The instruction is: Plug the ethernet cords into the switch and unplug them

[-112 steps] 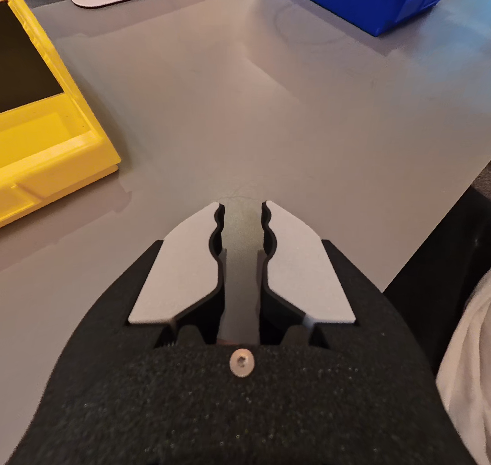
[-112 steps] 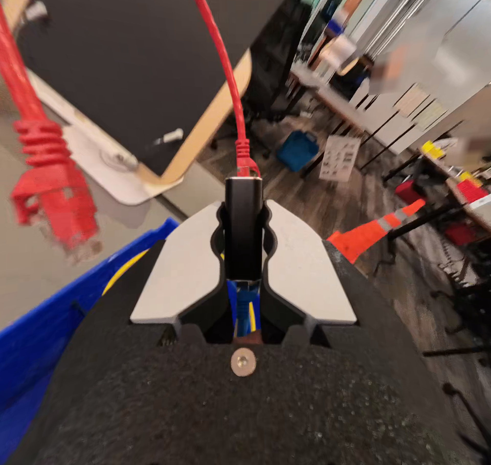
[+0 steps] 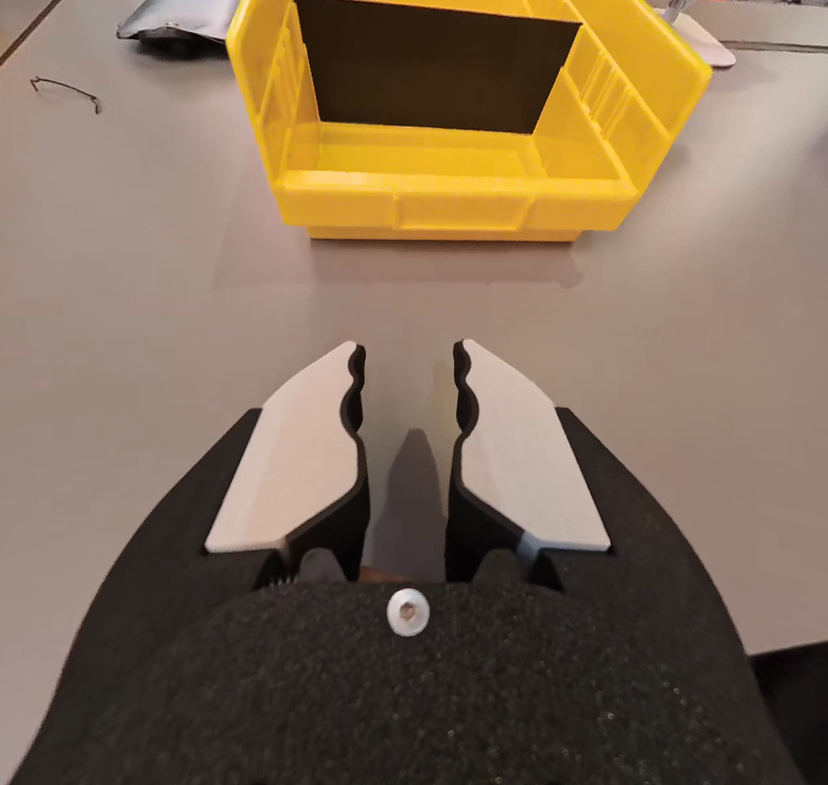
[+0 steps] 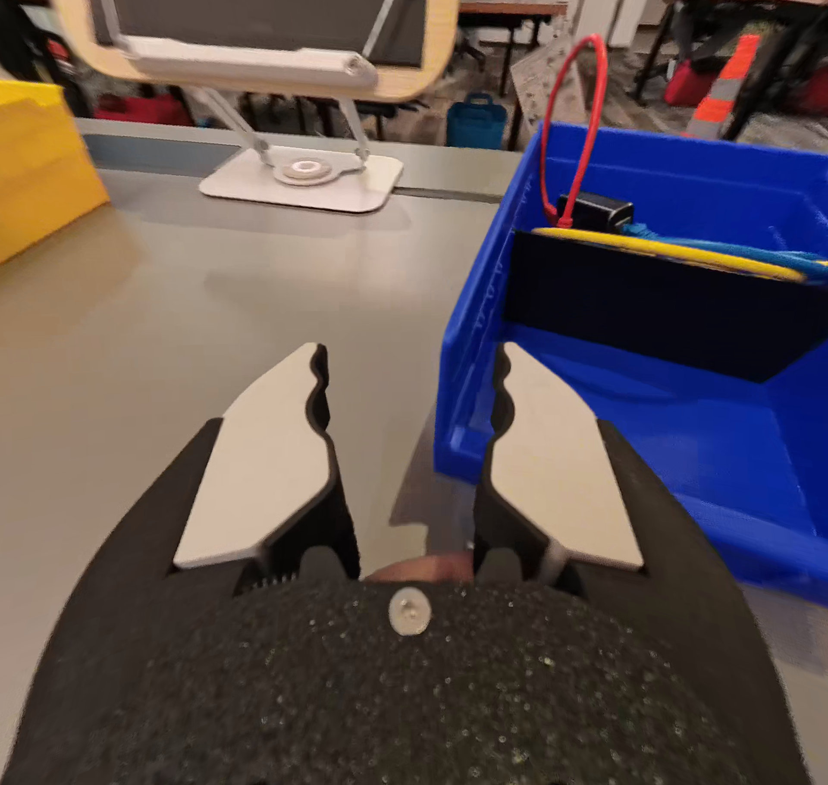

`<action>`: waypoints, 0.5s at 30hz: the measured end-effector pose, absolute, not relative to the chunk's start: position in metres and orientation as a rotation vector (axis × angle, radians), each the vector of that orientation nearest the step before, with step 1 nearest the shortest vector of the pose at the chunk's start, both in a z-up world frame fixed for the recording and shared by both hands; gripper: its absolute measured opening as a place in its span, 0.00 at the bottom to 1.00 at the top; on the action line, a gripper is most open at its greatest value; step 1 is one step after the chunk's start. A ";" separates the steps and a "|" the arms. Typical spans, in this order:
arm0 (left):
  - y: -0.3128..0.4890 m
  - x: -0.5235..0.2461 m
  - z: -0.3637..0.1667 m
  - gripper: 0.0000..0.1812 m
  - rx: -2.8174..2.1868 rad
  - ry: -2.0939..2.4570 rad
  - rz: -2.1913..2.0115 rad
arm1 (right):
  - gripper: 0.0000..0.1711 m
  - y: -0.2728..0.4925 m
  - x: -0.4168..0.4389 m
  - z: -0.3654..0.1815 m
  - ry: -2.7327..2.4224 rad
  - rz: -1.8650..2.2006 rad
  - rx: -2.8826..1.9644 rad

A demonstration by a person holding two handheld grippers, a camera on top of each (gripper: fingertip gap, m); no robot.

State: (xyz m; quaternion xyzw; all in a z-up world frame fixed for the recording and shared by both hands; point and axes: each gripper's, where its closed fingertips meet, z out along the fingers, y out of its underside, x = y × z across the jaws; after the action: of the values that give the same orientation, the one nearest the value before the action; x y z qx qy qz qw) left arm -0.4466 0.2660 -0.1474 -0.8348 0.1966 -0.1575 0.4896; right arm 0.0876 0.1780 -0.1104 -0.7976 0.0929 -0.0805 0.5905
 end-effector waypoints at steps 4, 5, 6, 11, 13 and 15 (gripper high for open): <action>0.251 -0.455 -0.148 0.21 -2.032 0.499 -0.336 | 0.24 0.208 0.107 -0.115 0.382 -0.267 -1.909; 0.246 -0.456 -0.147 0.21 -2.031 0.503 -0.333 | 0.12 0.206 0.114 -0.115 0.440 -0.300 -1.906; 0.241 -0.455 -0.143 0.20 -2.024 0.501 -0.339 | 0.06 0.204 0.117 -0.115 0.478 -0.285 -1.907; 0.219 -0.425 -0.126 0.19 -1.963 0.534 -0.401 | 0.06 0.196 0.099 -0.115 0.431 -0.250 -1.935; 0.211 -0.402 -0.127 0.19 -1.954 0.597 -0.412 | 0.07 0.192 0.075 -0.115 0.355 -0.245 -1.943; 0.203 -0.375 -0.128 0.20 -1.941 0.666 -0.438 | 0.08 0.187 0.047 -0.115 0.311 -0.199 -1.940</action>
State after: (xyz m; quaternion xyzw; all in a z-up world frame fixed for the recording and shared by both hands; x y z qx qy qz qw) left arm -0.3746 0.2028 -0.1279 -0.8019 0.2751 -0.1811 0.4985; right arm 0.0470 0.1871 -0.1147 -0.8200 0.1313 -0.0843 0.5507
